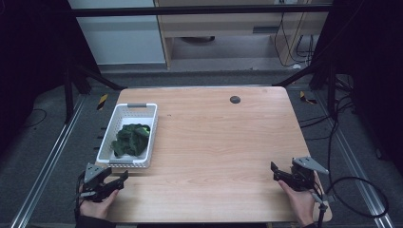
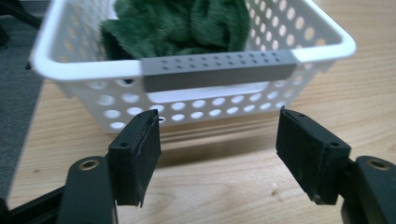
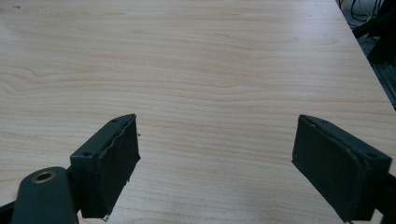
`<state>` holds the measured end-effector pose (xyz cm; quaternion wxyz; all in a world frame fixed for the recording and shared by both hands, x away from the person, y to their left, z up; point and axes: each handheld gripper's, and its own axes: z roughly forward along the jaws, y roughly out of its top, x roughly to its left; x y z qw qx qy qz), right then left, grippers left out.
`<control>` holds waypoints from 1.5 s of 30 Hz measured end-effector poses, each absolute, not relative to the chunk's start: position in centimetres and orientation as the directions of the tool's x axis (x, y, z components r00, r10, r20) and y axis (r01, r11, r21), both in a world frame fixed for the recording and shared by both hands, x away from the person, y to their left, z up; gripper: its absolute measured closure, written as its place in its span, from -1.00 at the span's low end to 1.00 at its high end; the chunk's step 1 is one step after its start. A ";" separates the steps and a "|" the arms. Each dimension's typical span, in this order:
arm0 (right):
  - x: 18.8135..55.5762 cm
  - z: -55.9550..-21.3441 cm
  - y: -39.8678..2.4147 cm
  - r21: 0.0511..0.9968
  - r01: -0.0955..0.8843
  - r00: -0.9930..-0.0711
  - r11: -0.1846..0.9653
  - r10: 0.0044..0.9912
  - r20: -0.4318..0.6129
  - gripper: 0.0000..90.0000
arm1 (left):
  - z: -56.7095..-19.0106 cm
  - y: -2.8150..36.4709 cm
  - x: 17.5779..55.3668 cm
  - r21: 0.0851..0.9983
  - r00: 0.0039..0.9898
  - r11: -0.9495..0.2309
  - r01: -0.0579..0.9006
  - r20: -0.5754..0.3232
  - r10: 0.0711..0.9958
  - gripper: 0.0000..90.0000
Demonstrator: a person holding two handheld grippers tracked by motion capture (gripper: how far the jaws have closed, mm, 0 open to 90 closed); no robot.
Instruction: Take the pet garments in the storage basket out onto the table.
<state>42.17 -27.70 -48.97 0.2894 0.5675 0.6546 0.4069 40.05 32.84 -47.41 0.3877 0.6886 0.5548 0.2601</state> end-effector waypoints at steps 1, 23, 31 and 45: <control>42.1 -49.0 -27.7 0.860 0.509 -0.190 0.027 0.978 0.082 -0.68 | -47.2 33.0 40.0 0.829 0.241 -0.072 0.555 -0.076 0.968 -0.30; 42.0 -49.0 -27.1 0.864 0.501 -0.216 0.056 0.974 0.063 -0.73 | -43.4 33.3 39.5 0.883 0.261 -0.034 0.469 -0.102 0.960 -0.41; 42.1 -49.1 -26.9 0.866 0.495 -0.223 0.068 0.974 0.051 -0.73 | -42.2 33.3 40.2 0.885 0.270 -0.039 0.464 -0.099 0.958 -0.45; 42.1 -49.1 -27.0 0.871 0.488 -0.225 0.058 0.972 0.061 -0.75 | -39.7 33.2 42.5 0.901 0.291 -0.049 0.430 -0.088 0.953 -0.47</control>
